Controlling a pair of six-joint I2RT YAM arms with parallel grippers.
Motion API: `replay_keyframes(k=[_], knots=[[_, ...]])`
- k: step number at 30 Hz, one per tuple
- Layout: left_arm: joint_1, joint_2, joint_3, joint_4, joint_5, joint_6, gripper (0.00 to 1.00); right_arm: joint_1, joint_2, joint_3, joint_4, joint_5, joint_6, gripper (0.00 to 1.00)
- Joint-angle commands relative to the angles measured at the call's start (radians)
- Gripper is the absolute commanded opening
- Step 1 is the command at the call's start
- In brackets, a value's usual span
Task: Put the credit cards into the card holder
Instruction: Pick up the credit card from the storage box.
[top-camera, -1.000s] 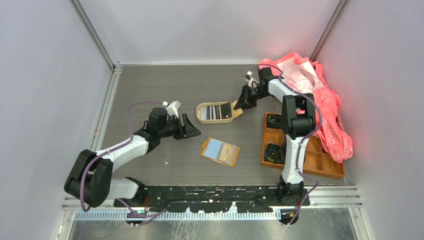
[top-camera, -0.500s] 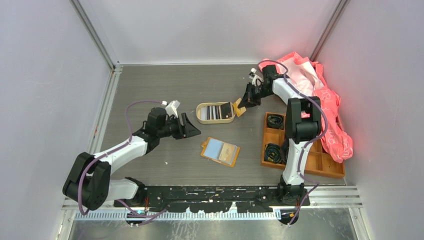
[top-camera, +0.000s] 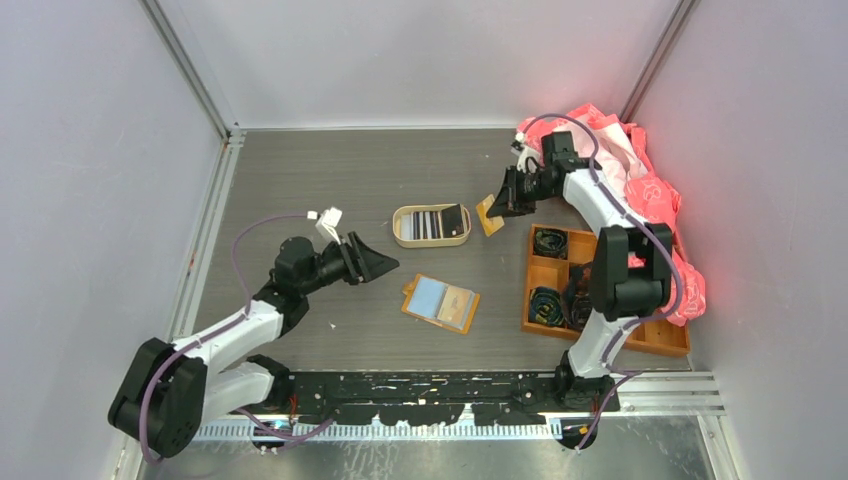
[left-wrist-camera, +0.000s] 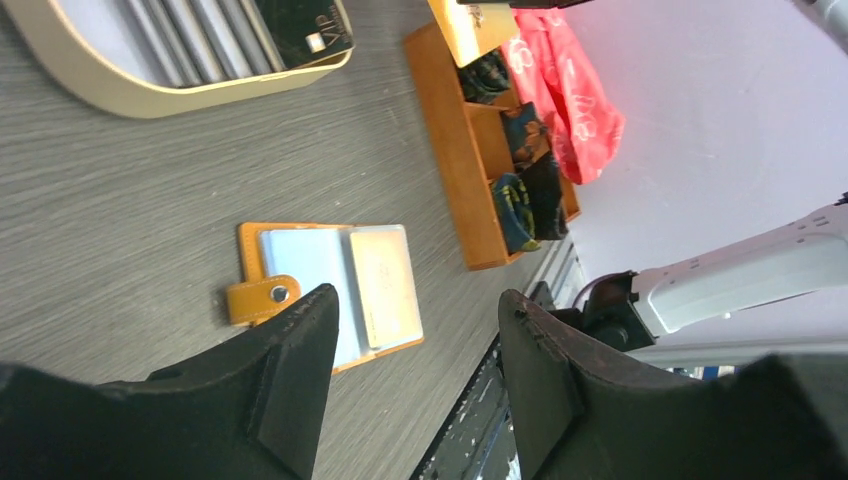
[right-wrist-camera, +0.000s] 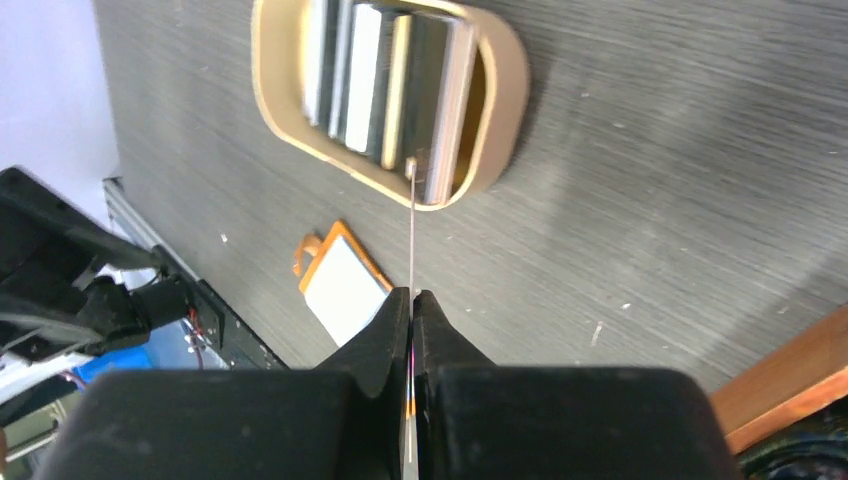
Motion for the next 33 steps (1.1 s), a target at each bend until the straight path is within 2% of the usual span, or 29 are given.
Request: replay_keyframes(k=[1,3,6,10,12,17,28,31,33], knots=[[0.000,-0.006,-0.077,0.429,0.045,-0.114,0.61,0.003,-0.172,-0.097,0.139,-0.133,-0.018,0.01],[-0.034,0.021,-0.116,0.580,0.035,-0.125,0.61,0.010,-0.234,-0.178,0.242,-0.219,0.018,0.01],[-0.118,0.081,-0.144,0.741,-0.010,-0.097,0.62,0.029,-0.323,-0.323,0.499,-0.355,0.149,0.01],[-0.194,0.189,-0.131,0.902,-0.058,-0.061,0.62,0.086,-0.423,-0.471,0.775,-0.413,0.275,0.01],[-0.212,0.251,-0.111,0.966,-0.072,-0.065,0.62,0.119,-0.460,-0.498,0.808,-0.413,0.278,0.01],[-0.261,0.356,-0.033,0.972,-0.126,-0.051,0.63,0.159,-0.481,-0.526,0.887,-0.423,0.329,0.01],[-0.282,0.517,0.104,0.972,-0.163,-0.115,0.63,0.219,-0.480,-0.532,0.902,-0.431,0.334,0.01],[-0.282,0.537,0.125,0.972,-0.163,-0.124,0.55,0.230,-0.479,-0.533,0.904,-0.432,0.333,0.01],[-0.282,0.552,0.138,0.972,-0.147,-0.131,0.40,0.232,-0.478,-0.535,0.904,-0.433,0.331,0.01]])
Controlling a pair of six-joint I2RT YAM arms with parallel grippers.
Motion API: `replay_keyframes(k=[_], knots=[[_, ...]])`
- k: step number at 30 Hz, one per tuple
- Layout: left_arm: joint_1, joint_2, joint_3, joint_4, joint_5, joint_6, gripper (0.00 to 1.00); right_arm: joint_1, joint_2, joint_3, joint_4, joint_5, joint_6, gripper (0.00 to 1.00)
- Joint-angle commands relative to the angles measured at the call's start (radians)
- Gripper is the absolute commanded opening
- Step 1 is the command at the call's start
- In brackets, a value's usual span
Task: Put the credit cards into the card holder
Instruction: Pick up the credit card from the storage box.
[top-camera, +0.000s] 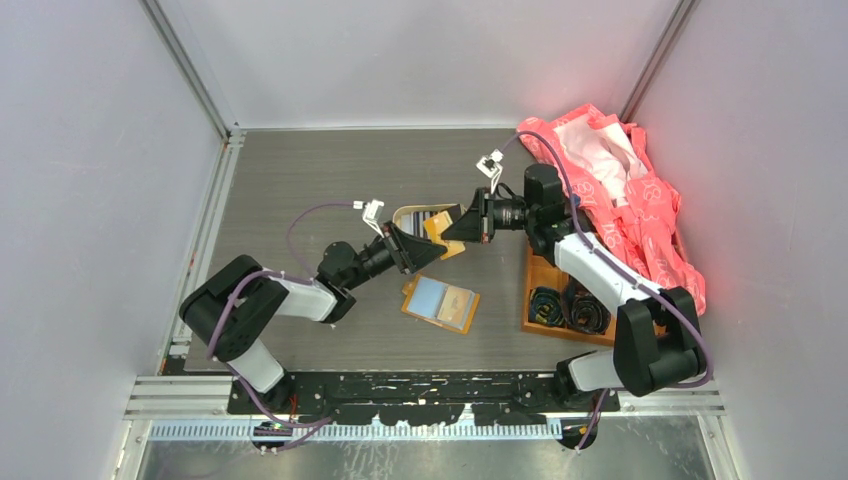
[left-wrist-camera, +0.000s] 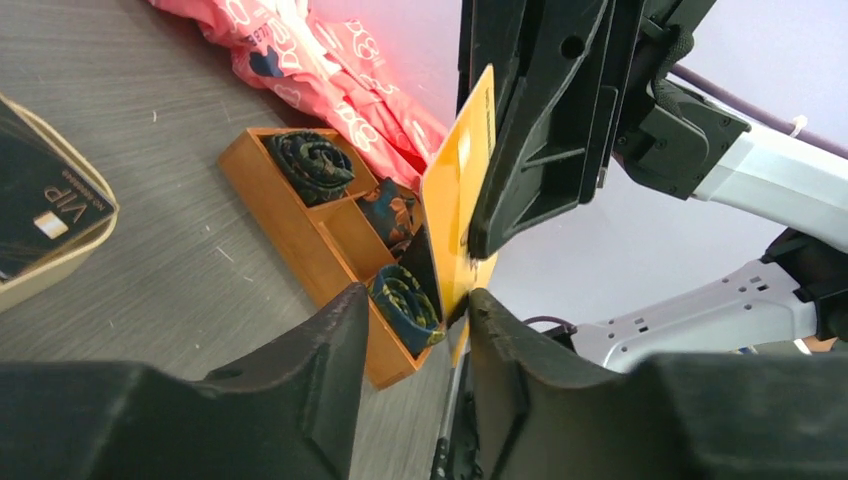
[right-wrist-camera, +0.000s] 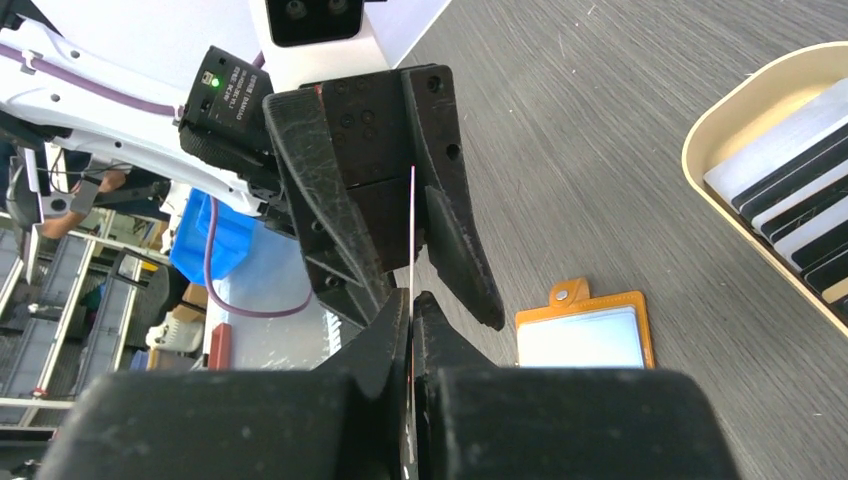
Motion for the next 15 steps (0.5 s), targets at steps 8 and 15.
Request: replay_keyframes(k=[8,15], knots=[[0.017,0.004,0.022,0.082,0.120,0.032,0.00,0.010,-0.045,0.048,-0.175,-0.022,-0.196,0.33],[0.088,-0.043,-0.022,0.010,0.386,0.022,0.00,0.010,-0.099,0.076,-0.391,-0.034,-0.491,0.44]])
